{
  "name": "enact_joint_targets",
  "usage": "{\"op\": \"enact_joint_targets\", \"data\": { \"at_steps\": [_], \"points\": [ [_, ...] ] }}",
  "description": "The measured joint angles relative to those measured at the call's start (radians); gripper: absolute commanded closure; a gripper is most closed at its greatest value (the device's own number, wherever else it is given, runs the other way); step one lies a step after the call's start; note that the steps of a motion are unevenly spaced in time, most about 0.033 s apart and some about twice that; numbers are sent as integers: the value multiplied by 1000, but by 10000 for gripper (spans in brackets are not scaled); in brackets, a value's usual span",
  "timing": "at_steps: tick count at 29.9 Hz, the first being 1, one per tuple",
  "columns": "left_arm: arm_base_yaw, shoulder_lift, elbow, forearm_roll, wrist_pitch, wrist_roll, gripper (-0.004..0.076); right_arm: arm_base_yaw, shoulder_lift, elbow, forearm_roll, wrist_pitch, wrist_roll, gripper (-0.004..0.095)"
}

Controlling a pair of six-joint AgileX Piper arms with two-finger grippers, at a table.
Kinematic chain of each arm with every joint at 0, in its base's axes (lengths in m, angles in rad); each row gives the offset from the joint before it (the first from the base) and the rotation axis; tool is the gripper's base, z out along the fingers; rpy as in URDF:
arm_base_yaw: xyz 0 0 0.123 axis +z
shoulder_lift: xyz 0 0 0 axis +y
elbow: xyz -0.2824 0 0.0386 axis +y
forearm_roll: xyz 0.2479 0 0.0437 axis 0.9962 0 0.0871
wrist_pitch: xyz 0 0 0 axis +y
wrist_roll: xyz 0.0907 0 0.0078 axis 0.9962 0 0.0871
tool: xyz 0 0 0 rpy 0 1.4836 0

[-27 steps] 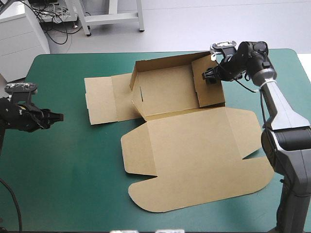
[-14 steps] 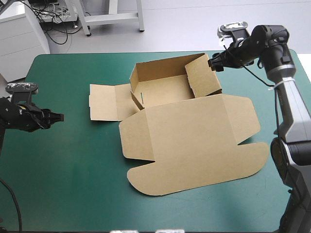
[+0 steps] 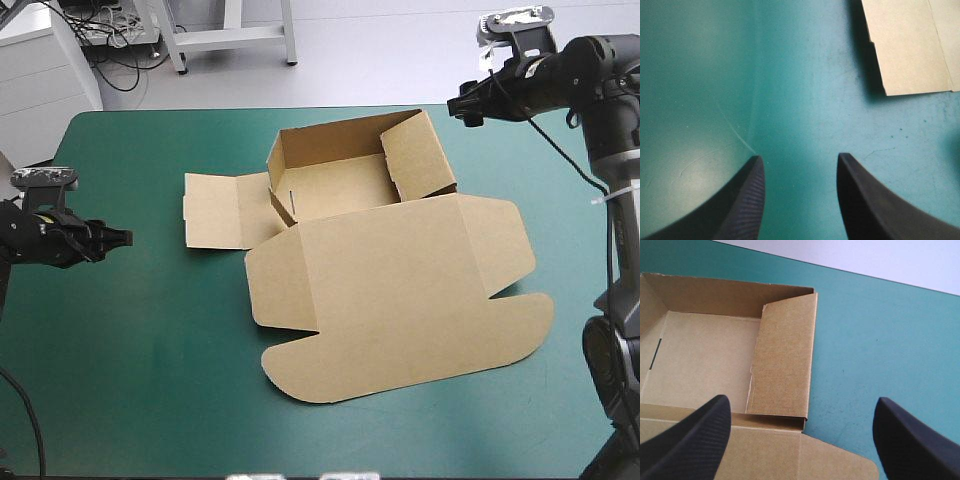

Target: Fold the box

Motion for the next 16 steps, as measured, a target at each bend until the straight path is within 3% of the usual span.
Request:
{"op": "enact_joint_targets", "data": {
  "at_steps": [16],
  "points": [
    [0, 0, 2, -40, 32, 8, 400, 0, 312, -59, 26, 0, 9, 184]
  ]
}}
